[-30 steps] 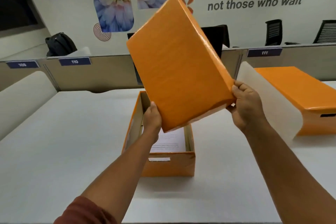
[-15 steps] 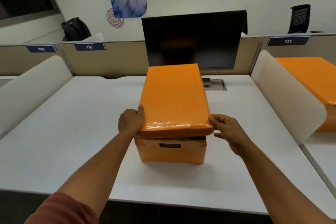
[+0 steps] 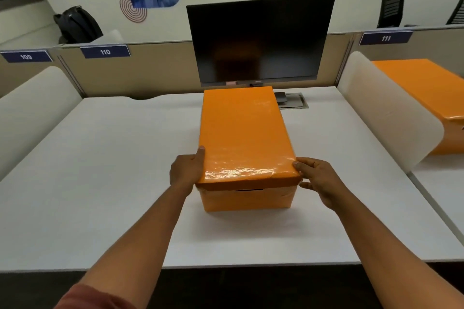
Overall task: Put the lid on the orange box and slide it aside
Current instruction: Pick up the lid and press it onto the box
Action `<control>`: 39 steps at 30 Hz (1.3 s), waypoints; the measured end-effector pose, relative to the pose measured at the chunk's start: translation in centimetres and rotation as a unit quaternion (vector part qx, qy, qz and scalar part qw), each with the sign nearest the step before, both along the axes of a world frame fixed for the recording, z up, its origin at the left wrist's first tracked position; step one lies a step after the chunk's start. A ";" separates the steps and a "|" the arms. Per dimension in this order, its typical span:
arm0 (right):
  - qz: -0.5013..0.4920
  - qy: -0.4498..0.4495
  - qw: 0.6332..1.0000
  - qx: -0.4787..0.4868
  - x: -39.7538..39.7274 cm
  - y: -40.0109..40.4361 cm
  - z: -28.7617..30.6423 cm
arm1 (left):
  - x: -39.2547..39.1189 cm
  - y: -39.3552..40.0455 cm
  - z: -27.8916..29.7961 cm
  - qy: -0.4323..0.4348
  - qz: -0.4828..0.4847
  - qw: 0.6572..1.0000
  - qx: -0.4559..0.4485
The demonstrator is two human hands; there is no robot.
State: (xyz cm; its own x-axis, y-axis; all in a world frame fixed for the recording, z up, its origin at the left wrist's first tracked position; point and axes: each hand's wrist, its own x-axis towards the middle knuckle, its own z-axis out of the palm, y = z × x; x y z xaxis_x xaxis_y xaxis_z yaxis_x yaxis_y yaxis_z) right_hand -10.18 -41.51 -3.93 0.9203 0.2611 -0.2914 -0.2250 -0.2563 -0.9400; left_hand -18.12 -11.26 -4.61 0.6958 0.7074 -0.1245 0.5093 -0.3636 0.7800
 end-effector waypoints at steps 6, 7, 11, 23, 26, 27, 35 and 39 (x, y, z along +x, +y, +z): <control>-0.040 -0.005 0.998 -0.050 -0.8 0.9 -0.3 | 0.3 0.8 0.0 -0.012 -0.020 0.999 -0.043; -0.042 -0.008 0.997 -0.060 -0.9 0.9 -0.1 | 0.4 0.9 0.0 -0.012 -0.026 0.999 -0.044; -0.053 -0.021 0.994 -0.092 -1.3 1.6 0.2 | 0.7 1.7 -0.1 -0.013 -0.048 0.998 -0.047; -0.036 -0.032 0.984 -0.169 0.2 1.9 1.2 | 3.3 3.7 -0.5 -0.033 -0.133 0.990 -0.036; -0.039 -0.097 0.972 -0.209 2.9 3.2 2.2 | 5.4 4.2 0.0 -0.022 -0.132 0.991 -0.027; -0.038 -0.116 0.969 -0.216 3.6 3.9 2.5 | 6.0 4.3 0.2 -0.020 -0.132 0.991 -0.026; 0.080 -0.253 0.918 -0.296 12.2 9.4 2.6 | 13.1 6.4 2.2 0.002 -0.129 0.991 0.045; 0.123 -0.277 0.892 -0.336 16.3 11.4 2.5 | 15.8 7.5 2.4 0.020 -0.160 0.980 0.116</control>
State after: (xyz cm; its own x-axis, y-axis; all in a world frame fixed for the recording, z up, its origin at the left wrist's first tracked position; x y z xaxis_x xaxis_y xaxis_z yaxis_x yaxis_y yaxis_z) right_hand 6.12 -30.11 -1.48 0.9109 0.4120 0.0240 0.3666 -0.7809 -0.5057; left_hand -2.31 -3.77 -2.24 0.8841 0.4669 -0.0179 0.3693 -0.6748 0.6389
